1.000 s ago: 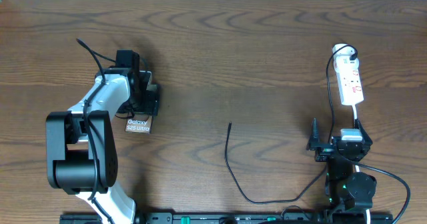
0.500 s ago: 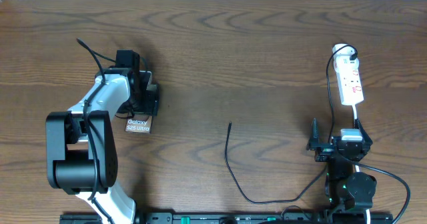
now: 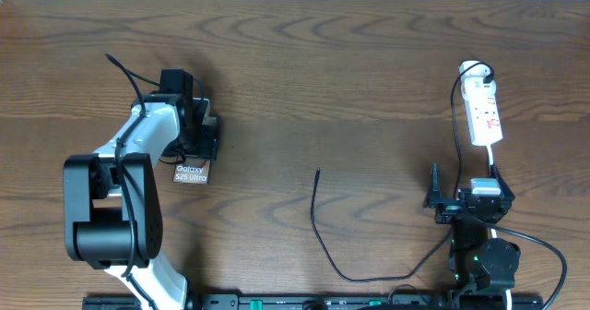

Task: Plug charger to phone and switch on socket
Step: 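Close the left gripper on the phone's bottom edge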

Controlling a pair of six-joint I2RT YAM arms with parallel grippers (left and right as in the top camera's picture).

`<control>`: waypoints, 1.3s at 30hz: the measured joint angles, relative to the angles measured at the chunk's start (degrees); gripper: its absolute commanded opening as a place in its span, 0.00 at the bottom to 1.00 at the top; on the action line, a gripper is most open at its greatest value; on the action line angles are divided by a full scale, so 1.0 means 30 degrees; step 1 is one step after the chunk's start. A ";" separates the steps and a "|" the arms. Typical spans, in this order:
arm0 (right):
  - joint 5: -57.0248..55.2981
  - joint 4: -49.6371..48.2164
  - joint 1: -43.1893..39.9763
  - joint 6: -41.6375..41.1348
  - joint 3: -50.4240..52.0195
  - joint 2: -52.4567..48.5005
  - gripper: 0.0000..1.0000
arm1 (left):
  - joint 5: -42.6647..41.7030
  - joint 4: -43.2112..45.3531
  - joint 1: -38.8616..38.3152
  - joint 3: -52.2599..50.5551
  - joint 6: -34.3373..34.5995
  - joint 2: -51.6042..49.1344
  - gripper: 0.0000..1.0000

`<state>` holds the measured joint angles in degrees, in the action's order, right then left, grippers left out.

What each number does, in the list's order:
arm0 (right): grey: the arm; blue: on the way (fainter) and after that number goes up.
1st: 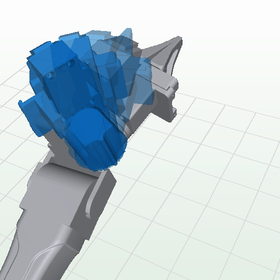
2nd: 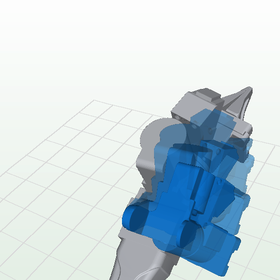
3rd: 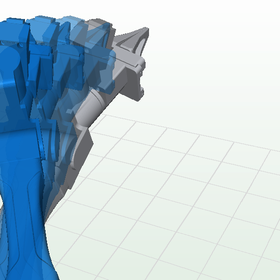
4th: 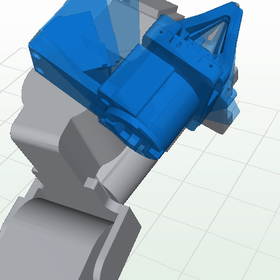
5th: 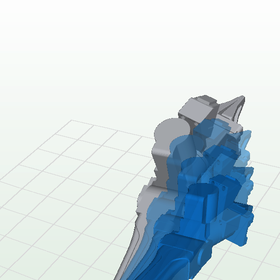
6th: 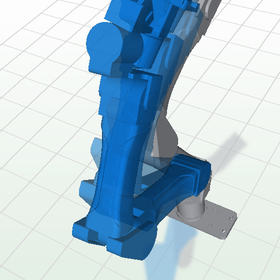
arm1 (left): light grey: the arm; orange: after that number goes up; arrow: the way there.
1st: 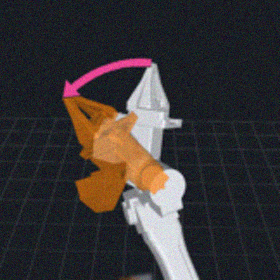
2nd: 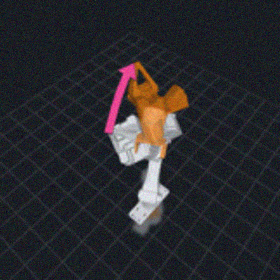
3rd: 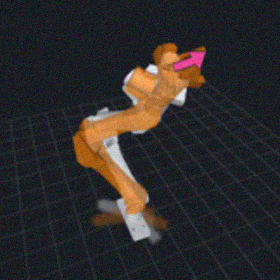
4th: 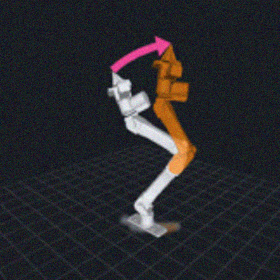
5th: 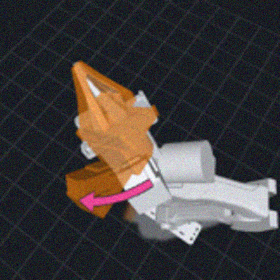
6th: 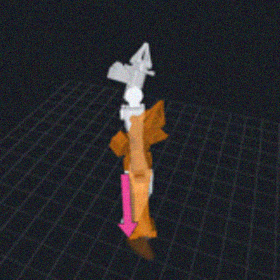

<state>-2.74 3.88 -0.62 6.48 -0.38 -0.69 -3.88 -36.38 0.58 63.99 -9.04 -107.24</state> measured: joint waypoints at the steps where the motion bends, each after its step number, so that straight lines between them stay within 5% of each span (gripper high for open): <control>1: 0.0000 0.0000 0.0000 0.0000 0.0000 0.0000 0.99 | 0.0000 0.0000 0.0000 0.0000 0.0000 0.0000 0.71; 21: 0.0000 -0.0007 0.0000 0.0000 0.0000 0.0000 0.99 | -0.0015 0.0000 0.0000 0.0000 0.0000 0.0000 0.58; 28: 0.0000 -0.0007 0.0000 0.0000 0.0000 0.0000 0.99 | -0.0015 0.0000 0.0000 0.0000 0.0000 0.0000 0.43; 36: 0.0000 0.0000 0.0000 0.0000 0.0000 0.0000 0.99 | -0.0015 0.0022 0.0000 0.0000 0.0000 0.0000 0.10; 39: 0.0000 0.0000 0.0000 0.0000 0.0000 0.0000 0.99 | -0.0015 0.0036 0.0000 0.0000 0.0000 0.0000 0.07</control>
<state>-2.74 3.88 -0.62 6.48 -0.38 -0.69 -3.92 -36.27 0.58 63.99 -9.04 -107.24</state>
